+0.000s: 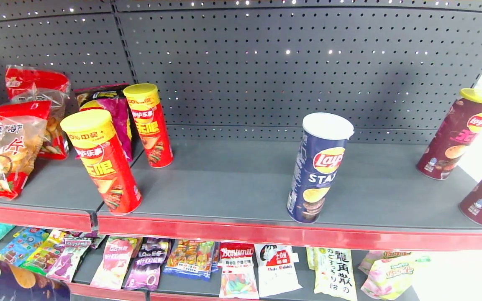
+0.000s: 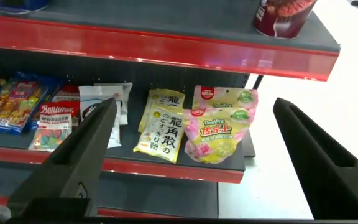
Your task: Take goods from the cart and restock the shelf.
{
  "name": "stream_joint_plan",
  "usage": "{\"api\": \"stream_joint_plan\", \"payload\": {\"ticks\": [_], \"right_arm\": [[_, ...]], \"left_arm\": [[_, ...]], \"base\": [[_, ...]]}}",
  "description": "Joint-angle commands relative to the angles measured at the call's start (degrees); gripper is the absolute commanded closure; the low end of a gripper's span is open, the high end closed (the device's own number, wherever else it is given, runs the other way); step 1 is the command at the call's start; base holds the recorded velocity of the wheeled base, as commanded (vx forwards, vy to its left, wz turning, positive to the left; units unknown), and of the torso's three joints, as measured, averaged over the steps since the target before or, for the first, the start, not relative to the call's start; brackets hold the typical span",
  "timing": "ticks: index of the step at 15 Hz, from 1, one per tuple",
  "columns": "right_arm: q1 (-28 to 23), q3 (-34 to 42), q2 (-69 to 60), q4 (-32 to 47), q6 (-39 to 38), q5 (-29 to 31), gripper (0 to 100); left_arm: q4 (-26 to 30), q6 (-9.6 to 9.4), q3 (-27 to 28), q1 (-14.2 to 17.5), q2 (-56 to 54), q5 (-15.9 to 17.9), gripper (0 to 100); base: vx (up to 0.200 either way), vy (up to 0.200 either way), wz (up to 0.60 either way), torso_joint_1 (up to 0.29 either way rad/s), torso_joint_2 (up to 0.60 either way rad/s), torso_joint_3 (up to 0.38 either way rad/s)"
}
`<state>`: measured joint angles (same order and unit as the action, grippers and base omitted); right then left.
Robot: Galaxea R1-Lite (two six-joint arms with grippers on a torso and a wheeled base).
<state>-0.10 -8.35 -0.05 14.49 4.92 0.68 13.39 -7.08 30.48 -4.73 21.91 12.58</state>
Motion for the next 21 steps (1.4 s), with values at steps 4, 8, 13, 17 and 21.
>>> {"api": "stream_joint_plan", "payload": {"ticks": [4,8,13,17,21], "right_arm": [[0.01,0.00,0.05,0.01,-0.18,-0.07,0],[0.01,0.00,0.05,0.01,-0.18,-0.07,0],[0.01,0.00,0.05,0.01,-0.18,-0.07,0],[0.01,0.00,0.05,0.01,-0.18,-0.07,0],[0.01,0.00,0.05,0.01,-0.18,-0.16,0]], "left_arm": [[-0.03,-1.09,-0.07,-0.02,0.15,0.16,100],[-0.11,-1.62,-0.07,-0.10,0.07,0.25,100],[-0.55,-1.53,-0.07,-0.28,0.15,0.60,100],[-0.55,-1.53,0.02,-0.28,0.15,0.69,100],[-1.34,-1.44,0.29,-0.19,0.42,0.43,100]], "base": [[0.000,0.000,0.00,0.000,0.00,0.000],[-0.150,0.000,0.00,0.008,0.00,0.002],[0.000,0.000,-0.36,0.000,0.00,-0.001],[0.000,0.000,-0.60,0.008,0.00,0.002],[0.000,0.000,-0.45,0.004,0.00,0.002]]}}
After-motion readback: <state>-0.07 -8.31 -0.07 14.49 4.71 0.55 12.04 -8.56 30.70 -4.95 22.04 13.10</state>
